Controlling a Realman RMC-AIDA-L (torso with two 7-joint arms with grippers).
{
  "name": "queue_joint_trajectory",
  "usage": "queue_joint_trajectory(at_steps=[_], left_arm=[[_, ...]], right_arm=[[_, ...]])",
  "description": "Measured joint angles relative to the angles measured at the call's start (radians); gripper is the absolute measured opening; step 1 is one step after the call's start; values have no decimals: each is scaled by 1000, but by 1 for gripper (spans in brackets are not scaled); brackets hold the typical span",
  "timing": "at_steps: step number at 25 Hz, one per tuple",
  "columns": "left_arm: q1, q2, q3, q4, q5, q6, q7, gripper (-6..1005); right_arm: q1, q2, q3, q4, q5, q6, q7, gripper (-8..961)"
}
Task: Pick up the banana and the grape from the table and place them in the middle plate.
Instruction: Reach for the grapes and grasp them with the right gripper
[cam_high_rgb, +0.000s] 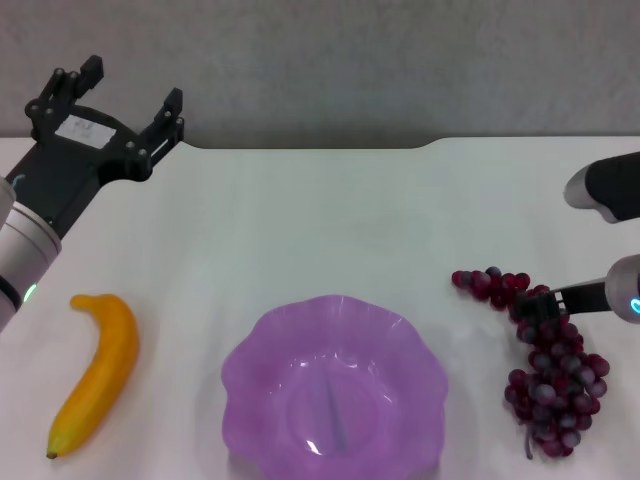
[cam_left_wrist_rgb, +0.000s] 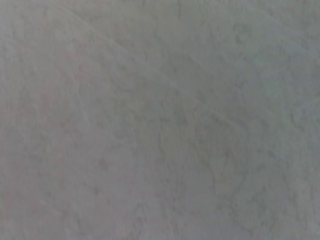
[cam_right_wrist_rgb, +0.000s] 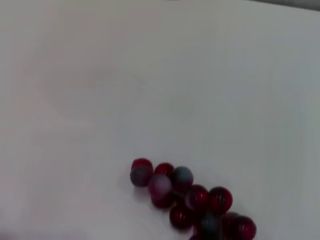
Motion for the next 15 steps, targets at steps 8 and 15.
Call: queue_joint_trajectory(at_steps=[8, 15], left_arm=[[0, 0, -2, 0, -1, 0, 0, 842], [-2, 0, -2, 0, -1, 0, 0, 842]], right_arm=[[15, 0, -8, 44, 13, 5, 1, 852], [70, -2, -9, 153, 13, -21, 1, 851]])
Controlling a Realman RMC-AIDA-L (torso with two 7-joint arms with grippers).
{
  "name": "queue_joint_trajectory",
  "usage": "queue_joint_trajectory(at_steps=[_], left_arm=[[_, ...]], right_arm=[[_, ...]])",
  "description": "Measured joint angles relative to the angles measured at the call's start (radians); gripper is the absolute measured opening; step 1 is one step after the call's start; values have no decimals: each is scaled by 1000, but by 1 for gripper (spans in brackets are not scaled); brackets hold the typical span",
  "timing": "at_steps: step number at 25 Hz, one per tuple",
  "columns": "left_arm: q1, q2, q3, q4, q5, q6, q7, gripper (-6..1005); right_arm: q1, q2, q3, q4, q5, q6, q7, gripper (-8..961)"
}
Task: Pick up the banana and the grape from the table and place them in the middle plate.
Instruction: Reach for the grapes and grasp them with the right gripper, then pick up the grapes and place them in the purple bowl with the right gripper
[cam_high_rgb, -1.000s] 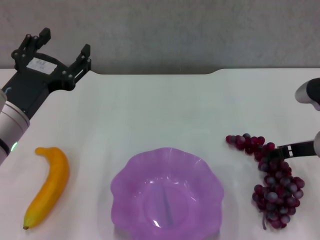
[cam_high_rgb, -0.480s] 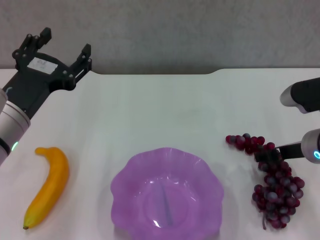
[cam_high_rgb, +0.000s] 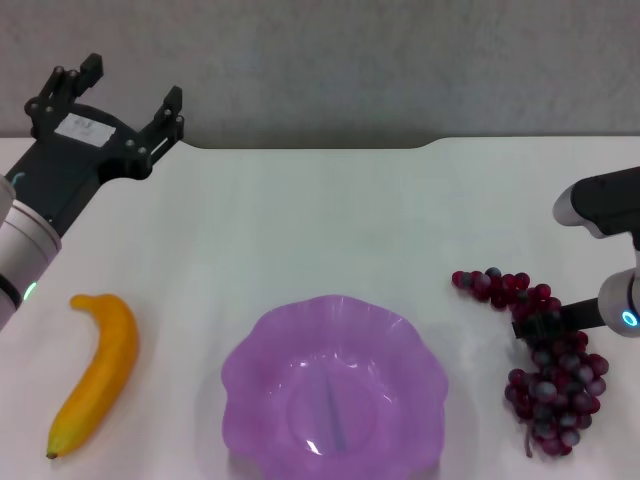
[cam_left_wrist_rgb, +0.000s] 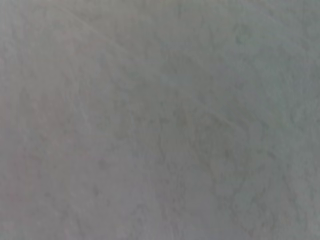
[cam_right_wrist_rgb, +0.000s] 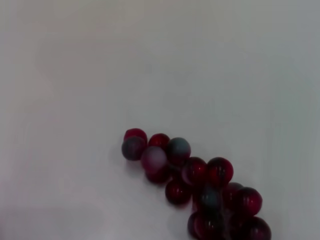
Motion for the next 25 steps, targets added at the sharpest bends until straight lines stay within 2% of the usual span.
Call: queue_joint_trajectory(at_steps=[9, 15, 17, 25], left_arm=[[-3, 0, 2, 2, 1, 0, 0, 842], [-3, 0, 2, 2, 1, 0, 0, 842], [-3, 0, 2, 2, 1, 0, 0, 842], [2, -2, 2, 2, 1, 2, 0, 842]], right_arm=[[7, 0, 0, 26, -3, -30, 0, 792], [9, 0, 1, 38, -9, -39, 0, 560], [9, 0, 0, 43, -11, -46, 0, 428], [-2, 1, -3, 41, -12, -81, -7, 381]])
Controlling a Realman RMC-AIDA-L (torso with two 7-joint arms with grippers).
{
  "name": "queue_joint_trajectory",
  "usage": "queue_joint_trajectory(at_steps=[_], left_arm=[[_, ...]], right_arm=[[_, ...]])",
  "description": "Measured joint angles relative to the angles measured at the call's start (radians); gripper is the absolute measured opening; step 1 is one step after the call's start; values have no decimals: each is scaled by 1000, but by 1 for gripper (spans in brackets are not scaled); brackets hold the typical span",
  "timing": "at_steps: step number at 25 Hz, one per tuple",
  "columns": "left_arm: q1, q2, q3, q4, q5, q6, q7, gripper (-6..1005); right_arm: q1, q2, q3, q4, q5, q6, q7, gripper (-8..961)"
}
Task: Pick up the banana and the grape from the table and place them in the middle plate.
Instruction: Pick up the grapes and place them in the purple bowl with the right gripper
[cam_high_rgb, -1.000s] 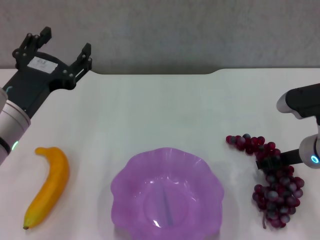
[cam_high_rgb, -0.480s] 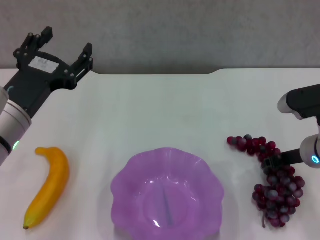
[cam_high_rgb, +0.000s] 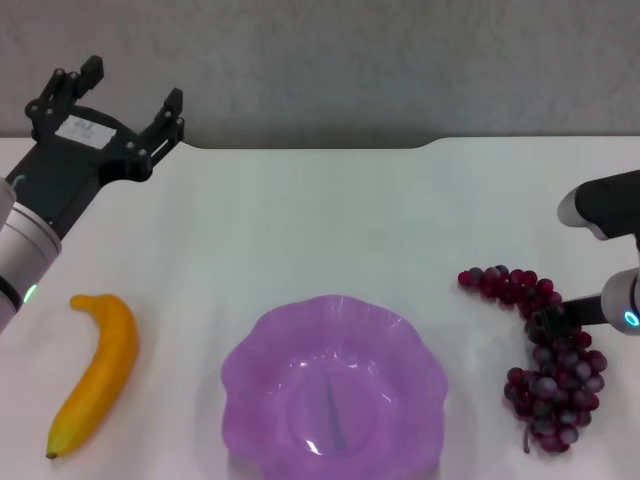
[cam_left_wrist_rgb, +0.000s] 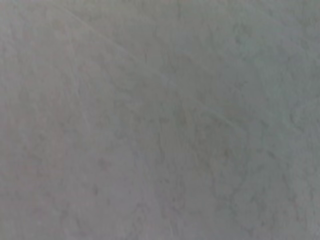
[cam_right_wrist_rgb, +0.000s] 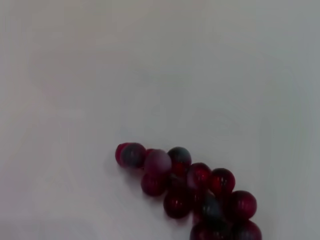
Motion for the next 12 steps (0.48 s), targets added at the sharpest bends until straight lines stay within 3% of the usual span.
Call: queue_joint_trajectory(at_steps=[4, 12], left_arm=[[3, 0, 0, 1, 0, 3, 0, 842], [9, 0, 0, 1, 0, 4, 0, 842]], right_arm=[[-17, 0, 0, -25, 0, -10, -5, 375], [-153, -2, 1, -281, 0, 13, -20, 362]])
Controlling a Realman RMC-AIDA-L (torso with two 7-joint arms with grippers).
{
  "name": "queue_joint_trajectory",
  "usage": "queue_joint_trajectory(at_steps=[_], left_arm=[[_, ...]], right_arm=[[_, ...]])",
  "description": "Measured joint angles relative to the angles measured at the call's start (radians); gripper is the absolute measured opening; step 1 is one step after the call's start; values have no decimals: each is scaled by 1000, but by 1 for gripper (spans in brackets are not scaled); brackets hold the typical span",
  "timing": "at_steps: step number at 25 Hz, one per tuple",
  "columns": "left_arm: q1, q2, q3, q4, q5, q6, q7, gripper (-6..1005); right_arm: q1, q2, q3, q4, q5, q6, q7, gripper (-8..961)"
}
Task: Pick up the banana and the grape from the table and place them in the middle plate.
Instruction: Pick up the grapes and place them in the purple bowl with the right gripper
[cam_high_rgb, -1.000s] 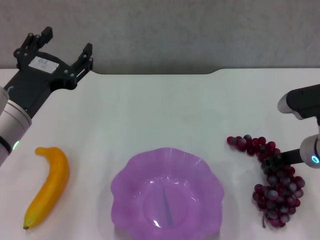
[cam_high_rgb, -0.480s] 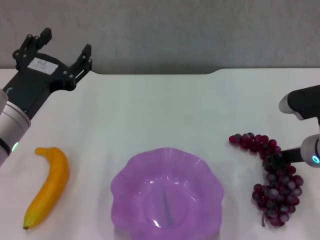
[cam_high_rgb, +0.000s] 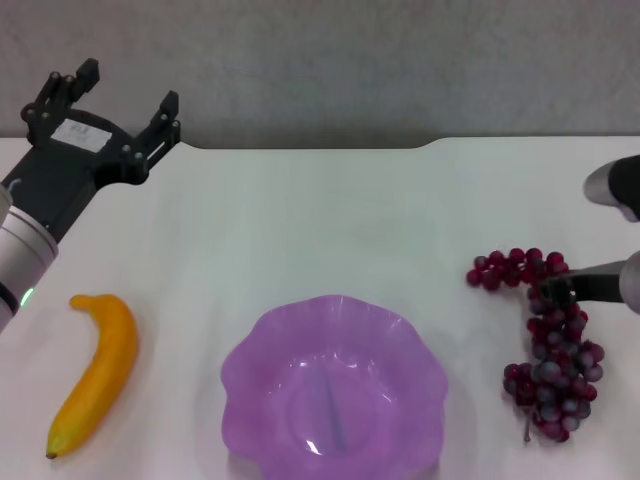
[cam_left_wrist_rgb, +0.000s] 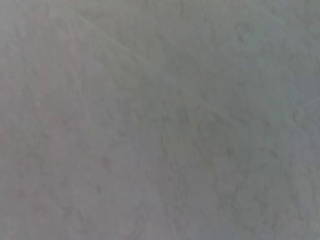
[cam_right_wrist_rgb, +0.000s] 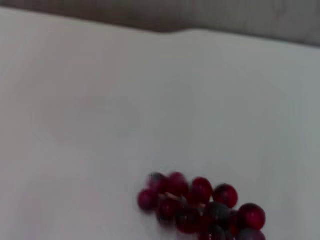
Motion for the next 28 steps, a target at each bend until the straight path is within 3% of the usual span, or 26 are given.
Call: queue_joint_trajectory(at_steps=[15, 28], left_arm=[[6, 0, 0, 0, 0, 2, 0, 841], [9, 0, 0, 0, 0, 0, 12, 841]], right_arm=[[-168, -1, 4, -369, -3, 39, -56, 325], [-211, 0, 5, -564, -18, 114, -112, 305]])
